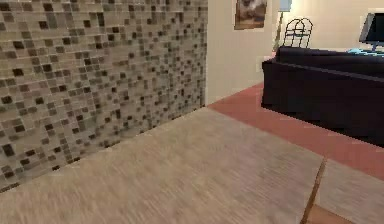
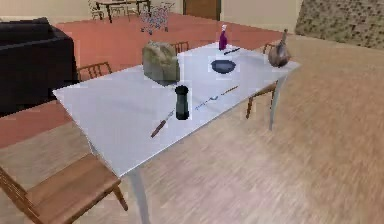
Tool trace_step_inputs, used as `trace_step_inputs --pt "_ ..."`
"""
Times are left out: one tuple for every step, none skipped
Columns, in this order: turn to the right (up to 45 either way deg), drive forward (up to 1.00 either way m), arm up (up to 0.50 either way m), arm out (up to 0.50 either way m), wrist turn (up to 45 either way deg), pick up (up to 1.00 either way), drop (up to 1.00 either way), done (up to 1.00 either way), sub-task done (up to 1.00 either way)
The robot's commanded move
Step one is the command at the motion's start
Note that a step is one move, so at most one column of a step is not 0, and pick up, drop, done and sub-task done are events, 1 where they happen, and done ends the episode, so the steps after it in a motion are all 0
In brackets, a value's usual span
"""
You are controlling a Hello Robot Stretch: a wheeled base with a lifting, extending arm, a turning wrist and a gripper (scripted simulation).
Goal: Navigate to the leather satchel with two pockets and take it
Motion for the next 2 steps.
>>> trace_step_inputs --pt "0.0 0.95 0.0 0.0 0.0 0.0 0.0 0.0 0.0" --pt "45.0 0.0 0.0 0.0 0.0 0.0 0.0 0.0 0.0"
